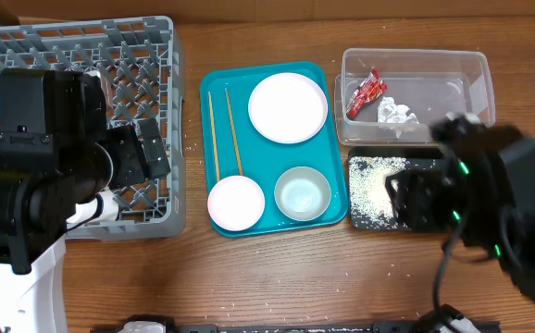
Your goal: Sort waste into correct bins and load items into the dishwasher
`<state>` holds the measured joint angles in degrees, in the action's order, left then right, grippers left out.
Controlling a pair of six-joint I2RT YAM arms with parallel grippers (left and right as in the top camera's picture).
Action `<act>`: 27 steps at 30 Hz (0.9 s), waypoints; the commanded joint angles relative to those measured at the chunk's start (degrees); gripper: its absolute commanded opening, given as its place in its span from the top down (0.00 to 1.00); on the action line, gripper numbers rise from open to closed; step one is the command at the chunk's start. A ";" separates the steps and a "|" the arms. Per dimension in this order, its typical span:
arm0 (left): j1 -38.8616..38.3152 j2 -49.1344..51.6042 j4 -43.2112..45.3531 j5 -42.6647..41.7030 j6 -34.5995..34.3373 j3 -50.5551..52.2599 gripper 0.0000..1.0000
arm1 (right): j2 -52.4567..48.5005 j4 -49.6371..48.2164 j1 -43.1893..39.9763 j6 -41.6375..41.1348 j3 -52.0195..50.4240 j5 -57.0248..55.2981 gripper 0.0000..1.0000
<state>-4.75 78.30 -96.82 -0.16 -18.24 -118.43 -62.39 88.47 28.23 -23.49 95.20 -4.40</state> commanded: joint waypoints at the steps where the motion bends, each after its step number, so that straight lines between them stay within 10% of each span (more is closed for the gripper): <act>1: 0.24 0.35 0.02 0.59 0.46 0.22 0.00 | 4.35 -3.89 0.44 -2.08 -9.86 -3.08 0.21; 27: 0.24 0.35 0.02 0.59 0.46 0.22 0.00 | 5.03 -7.19 0.42 -1.86 -17.25 4.55 0.00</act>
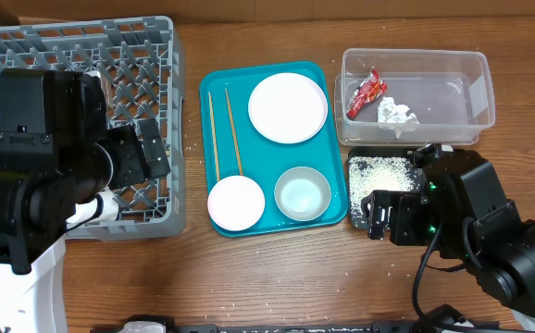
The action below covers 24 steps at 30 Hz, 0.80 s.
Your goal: Sort waste into correct bins and load items into the dishwasher
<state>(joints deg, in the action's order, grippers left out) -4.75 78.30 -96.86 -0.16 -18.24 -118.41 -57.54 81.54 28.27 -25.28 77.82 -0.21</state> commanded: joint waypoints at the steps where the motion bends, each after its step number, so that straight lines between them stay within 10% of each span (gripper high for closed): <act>1: 0.24 0.35 0.07 0.59 0.46 0.20 0.00 | 0.11 -0.26 0.39 -0.07 0.13 0.35 0.00; 12: 0.24 0.35 0.07 0.59 0.46 0.20 0.00 | 3.06 -17.07 -2.01 26.01 -2.84 -4.50 0.00; 24: 0.24 0.35 0.07 0.59 0.46 0.20 0.00 | 30.93 -50.93 -21.40 28.50 -40.19 4.42 0.00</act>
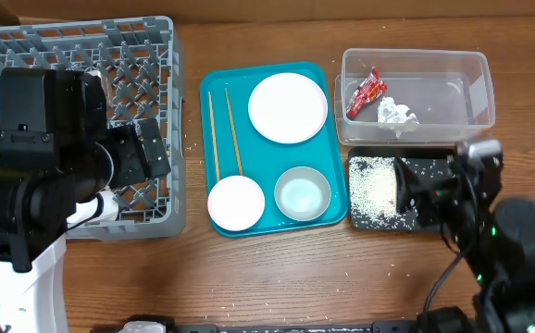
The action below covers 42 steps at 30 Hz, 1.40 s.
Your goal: Sort waste into correct bins and load items into the dishwasher
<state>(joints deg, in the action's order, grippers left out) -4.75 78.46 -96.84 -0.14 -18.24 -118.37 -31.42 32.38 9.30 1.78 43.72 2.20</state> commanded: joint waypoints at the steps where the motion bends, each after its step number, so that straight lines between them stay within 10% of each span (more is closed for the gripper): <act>1: 0.24 0.20 0.04 0.57 0.46 0.15 0.00 | 7.23 -2.56 -3.26 1.44 -8.59 2.01 0.00; 22: 0.24 0.20 0.04 0.57 0.46 0.15 0.00 | 31.28 -30.21 -9.68 1.25 -42.71 4.15 0.00; 42: 0.24 0.20 0.04 0.57 0.46 0.15 0.00 | 31.26 -28.39 -9.68 1.27 -43.28 4.79 0.00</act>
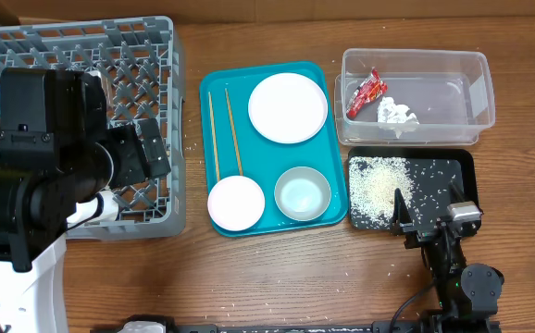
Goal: Sort waste into correct bins and load items into the dishwasher
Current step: 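Reach the left gripper to the teal tray and grasp the wooden chopsticks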
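Observation:
A teal tray holds a white plate, a small white dish, a pale bowl and two chopsticks. The grey dish rack stands at the left, with my left arm over it. Whether the left gripper above the rack's right side is open or shut is not clear. A clear bin contains a red wrapper and crumpled paper. A black tray carries scattered rice. My right gripper stands open and empty at that tray's front edge.
Loose rice grains dot the wooden table around the teal tray and in front of the black tray. The left arm's bulky body covers the front half of the rack. The table's front edge runs just below the right arm's base.
My right arm was spread over the right half of the black tray; now it is drawn back to the tray's front edge, and the tray's rice shows fully. The left arm is unchanged.
My right arm was first over the black tray's right side, then at the tray's front, then over its right half again, and now it stands back near the table's front edge. The left arm, the teal tray's dishes and the bin's waste stayed as they were.

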`<state>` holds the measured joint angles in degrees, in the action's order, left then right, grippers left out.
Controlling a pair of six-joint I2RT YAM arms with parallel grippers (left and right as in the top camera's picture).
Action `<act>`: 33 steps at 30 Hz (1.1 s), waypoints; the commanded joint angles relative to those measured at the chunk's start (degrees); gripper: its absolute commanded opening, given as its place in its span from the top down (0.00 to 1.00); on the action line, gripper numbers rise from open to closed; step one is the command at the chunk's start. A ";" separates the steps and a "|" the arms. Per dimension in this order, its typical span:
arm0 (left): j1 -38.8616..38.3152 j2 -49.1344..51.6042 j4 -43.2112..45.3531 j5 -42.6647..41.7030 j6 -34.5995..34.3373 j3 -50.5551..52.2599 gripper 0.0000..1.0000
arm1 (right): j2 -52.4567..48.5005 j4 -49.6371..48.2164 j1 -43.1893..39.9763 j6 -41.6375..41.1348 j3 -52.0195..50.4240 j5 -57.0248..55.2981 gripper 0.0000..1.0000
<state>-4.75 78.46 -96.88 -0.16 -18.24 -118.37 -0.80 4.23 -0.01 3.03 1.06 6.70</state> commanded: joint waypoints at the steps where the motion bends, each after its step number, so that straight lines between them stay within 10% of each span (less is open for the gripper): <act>1: 0.24 0.20 0.09 0.59 0.46 0.15 0.00 | 0.63 -0.24 -0.37 0.02 -0.61 0.28 0.00; 20: -4.87 6.19 13.68 -14.23 -12.57 2.08 0.00 | 0.63 -0.24 -0.37 0.02 -0.61 0.28 0.00; 33: -25.83 32.44 11.80 2.73 -19.02 2.49 0.24 | 0.63 -0.24 -0.37 0.02 -0.61 0.26 0.00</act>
<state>-29.15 108.60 -85.97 -2.59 -32.95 -115.50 -0.80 4.25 -0.01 3.01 1.06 7.05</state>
